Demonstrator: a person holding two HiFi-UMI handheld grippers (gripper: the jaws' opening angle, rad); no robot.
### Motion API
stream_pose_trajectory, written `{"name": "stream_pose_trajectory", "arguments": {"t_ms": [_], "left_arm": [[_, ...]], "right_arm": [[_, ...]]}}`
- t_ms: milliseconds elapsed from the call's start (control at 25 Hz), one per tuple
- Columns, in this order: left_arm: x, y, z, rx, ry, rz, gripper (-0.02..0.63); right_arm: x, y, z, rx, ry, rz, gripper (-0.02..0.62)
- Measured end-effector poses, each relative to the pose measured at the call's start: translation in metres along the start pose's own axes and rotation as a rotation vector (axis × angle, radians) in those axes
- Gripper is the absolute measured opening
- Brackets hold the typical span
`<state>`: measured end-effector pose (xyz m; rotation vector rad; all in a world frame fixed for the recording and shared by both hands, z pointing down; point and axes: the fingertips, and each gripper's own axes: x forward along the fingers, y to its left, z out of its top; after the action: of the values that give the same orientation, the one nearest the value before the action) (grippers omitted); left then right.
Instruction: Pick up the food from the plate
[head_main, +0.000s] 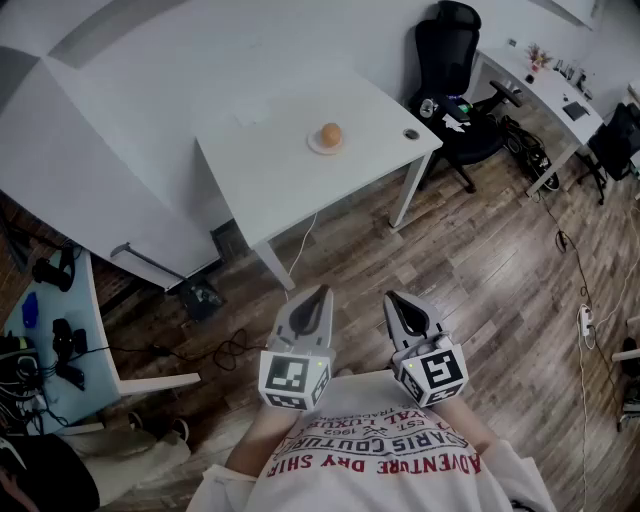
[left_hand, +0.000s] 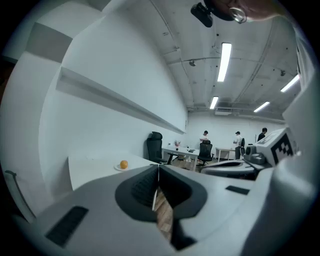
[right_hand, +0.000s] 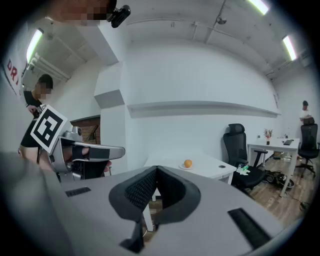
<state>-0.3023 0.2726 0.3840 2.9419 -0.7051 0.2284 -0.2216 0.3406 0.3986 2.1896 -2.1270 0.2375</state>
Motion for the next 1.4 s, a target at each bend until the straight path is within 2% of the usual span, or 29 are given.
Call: {"name": "stream_pose_trajectory", "arguments": {"t_ms": [320, 520, 840, 1200, 1400], "left_arm": [[0.002, 0.0, -0.001, -0.003, 0.004, -0.005, 0.008], [0.004, 0.003, -0.005, -0.015, 0.012, -0.011, 0.008], [0.018, 0.005, -0.013, -0.037, 0.026, -0.019, 0.008], [0.086, 0.021, -0.005, -0.044, 0.039, 0.076, 0.008], [0.148, 0.018, 0.01, -0.036, 0.037, 0.142, 0.008]], "right_arm": [[0.0, -0.004, -0.003, 0.006, 0.013, -0.006, 0.012], [0.002, -0.01, -0.006, 0.06, 0.013, -0.042, 0.012], [0.006, -0.021, -0.019, 0.066, 0.065, -0.048, 0.012], [0.059, -0.09, -0.017, 0.071, 0.088, 0.003, 0.012], [0.094, -0.147, 0.0, 0.072, 0.1, 0.089, 0.014]]}}
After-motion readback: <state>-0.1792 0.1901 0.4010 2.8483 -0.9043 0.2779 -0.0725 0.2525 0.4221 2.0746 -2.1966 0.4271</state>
